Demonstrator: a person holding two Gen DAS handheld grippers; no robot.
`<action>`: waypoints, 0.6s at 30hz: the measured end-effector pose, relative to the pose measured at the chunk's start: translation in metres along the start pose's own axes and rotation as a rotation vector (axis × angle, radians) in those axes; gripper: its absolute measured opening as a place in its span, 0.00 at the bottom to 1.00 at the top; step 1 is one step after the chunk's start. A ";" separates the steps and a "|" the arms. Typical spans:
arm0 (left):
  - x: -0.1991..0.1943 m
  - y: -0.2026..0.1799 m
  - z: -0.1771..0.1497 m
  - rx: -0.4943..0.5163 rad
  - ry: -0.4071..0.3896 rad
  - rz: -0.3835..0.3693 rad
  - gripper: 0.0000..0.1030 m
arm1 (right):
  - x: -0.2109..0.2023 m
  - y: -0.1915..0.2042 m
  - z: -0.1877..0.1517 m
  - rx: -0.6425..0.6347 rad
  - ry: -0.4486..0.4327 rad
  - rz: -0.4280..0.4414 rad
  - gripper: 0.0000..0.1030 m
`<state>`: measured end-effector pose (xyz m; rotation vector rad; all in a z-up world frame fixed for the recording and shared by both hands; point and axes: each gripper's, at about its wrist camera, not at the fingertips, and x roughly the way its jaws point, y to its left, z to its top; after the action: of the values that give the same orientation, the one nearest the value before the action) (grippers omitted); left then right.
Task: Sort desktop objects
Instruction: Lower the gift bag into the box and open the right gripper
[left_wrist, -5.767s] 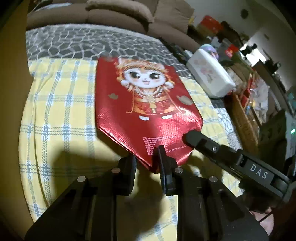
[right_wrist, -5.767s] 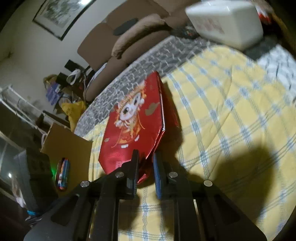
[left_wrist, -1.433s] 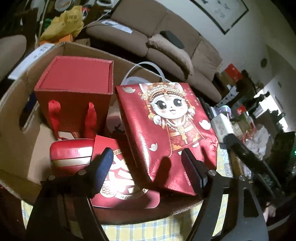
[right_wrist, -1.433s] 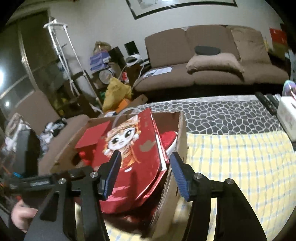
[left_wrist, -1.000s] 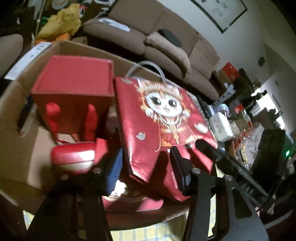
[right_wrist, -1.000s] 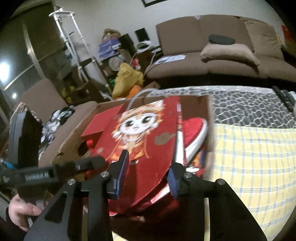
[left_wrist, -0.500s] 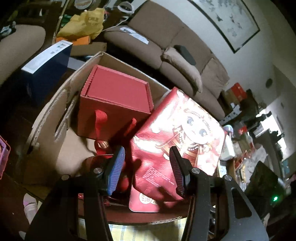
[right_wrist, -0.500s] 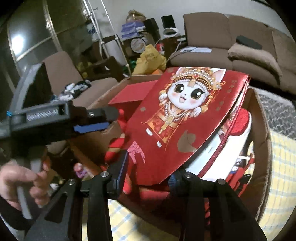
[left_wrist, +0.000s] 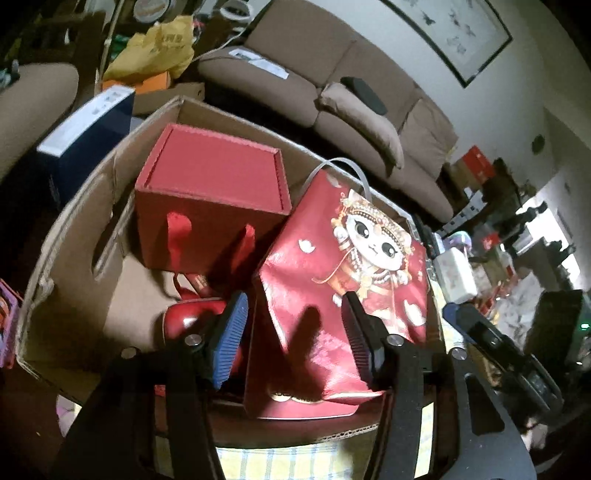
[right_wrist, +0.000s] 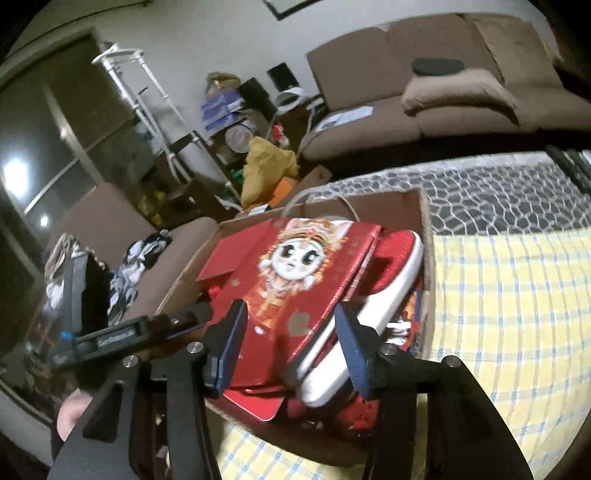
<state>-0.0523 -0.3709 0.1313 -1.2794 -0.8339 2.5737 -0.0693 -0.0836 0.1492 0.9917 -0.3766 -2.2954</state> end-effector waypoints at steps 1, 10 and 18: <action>0.002 0.002 0.000 -0.008 0.009 -0.005 0.50 | 0.001 -0.001 -0.001 -0.001 0.003 -0.010 0.50; -0.002 0.010 0.004 -0.018 -0.005 0.007 0.50 | 0.030 0.029 -0.011 -0.096 0.078 0.005 0.24; -0.005 0.011 0.004 -0.013 -0.006 0.007 0.50 | 0.040 0.045 -0.020 -0.134 0.112 0.004 0.23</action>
<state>-0.0511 -0.3836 0.1310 -1.2815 -0.8500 2.5826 -0.0575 -0.1440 0.1343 1.0448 -0.1763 -2.2179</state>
